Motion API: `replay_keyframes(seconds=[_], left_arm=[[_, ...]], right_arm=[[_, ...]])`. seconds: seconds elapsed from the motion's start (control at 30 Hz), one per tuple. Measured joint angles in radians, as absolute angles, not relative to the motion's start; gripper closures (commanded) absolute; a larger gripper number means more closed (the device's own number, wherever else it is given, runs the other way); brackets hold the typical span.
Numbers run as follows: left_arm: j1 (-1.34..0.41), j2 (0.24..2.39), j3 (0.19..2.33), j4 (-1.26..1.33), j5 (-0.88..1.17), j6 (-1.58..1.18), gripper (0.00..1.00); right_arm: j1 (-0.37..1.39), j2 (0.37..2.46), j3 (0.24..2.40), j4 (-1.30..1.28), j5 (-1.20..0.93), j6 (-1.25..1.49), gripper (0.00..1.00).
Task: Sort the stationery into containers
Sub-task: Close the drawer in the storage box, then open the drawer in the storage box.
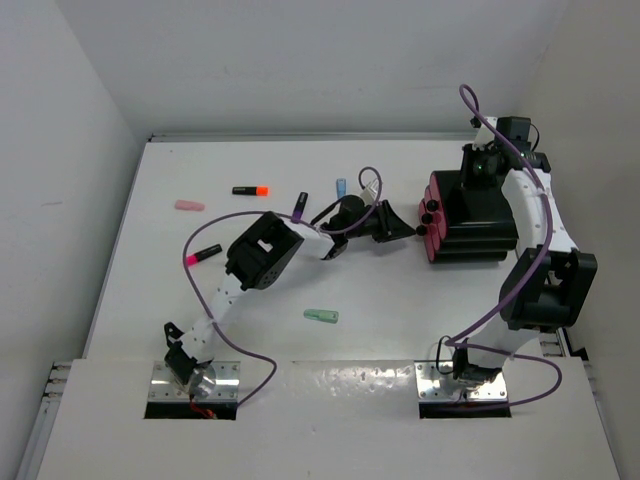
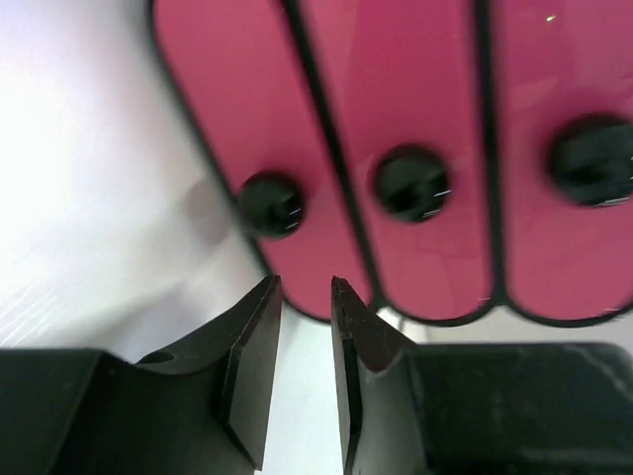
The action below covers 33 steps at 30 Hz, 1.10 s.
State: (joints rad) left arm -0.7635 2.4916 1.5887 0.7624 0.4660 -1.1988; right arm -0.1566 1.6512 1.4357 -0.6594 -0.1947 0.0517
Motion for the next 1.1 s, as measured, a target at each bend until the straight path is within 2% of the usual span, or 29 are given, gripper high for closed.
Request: replay_keyframes(seconds=[0.3, 0.4, 1.1], left_arm=[[-0.756, 2.472, 1.605, 0.776, 0.474, -1.213, 0.44], [-0.756, 2.472, 1.621, 0.770, 0.474, -1.213, 0.42], [-0.764, 2.506, 1.760, 0.754, 0.466, -1.217, 0.44]], right_arm=[[-0.157, 1.651, 1.435, -0.659, -0.196, 0.052, 0.88], [-0.157, 1.651, 1.433, -0.657, -0.196, 0.052, 0.88], [-0.161, 1.654, 1.426, -0.653, -0.207, 0.048, 0.88]])
